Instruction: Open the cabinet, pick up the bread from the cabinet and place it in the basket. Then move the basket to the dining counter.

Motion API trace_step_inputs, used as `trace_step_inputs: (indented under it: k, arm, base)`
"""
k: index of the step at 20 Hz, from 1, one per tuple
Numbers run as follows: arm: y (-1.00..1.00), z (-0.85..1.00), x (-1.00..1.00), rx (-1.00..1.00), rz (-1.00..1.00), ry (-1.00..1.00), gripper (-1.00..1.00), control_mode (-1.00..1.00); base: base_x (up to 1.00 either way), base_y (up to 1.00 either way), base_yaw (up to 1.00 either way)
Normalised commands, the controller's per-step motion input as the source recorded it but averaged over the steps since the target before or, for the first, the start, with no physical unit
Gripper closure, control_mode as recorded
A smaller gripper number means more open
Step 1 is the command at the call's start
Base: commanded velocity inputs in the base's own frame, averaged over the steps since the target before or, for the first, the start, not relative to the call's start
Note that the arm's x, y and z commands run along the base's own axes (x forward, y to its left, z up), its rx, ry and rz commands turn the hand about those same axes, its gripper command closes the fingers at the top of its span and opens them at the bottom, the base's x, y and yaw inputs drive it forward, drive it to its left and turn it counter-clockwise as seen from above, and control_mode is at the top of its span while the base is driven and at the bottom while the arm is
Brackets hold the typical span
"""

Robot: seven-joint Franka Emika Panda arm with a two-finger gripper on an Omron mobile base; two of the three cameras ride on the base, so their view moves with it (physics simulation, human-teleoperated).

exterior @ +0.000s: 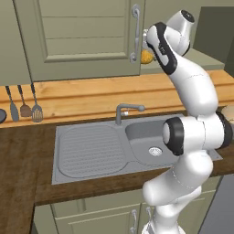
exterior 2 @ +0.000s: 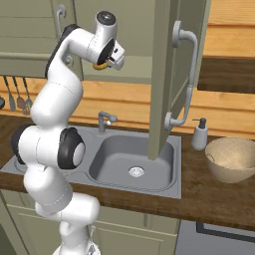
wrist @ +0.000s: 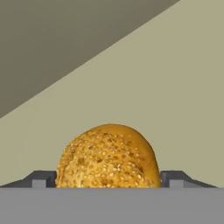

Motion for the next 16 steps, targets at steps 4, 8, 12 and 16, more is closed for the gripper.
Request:
trace_step_inputs:
  k: [4, 8, 12, 16]
  arm:
    - [-0.05, -0.13, -0.03, 0.0, 0.0, 0.0, 1.0, -1.0]
    - [-0.42, 0.01, -0.01, 0.07, 0.0, -0.01, 1.0, -1.0]
    - [-0.56, 0.01, -0.33, 0.06, 0.0, 0.0, 1.0, -1.0]
    - [-0.33, 0.08, -0.98, 0.0, 0.0, -0.01, 1.0, -1.0]
  base:
    - [0.0, 0.0, 0.0]
    - [0.0, 0.0, 0.0]
    - [0.0, 0.0, 0.0]
    - [0.0, 0.0, 0.0]
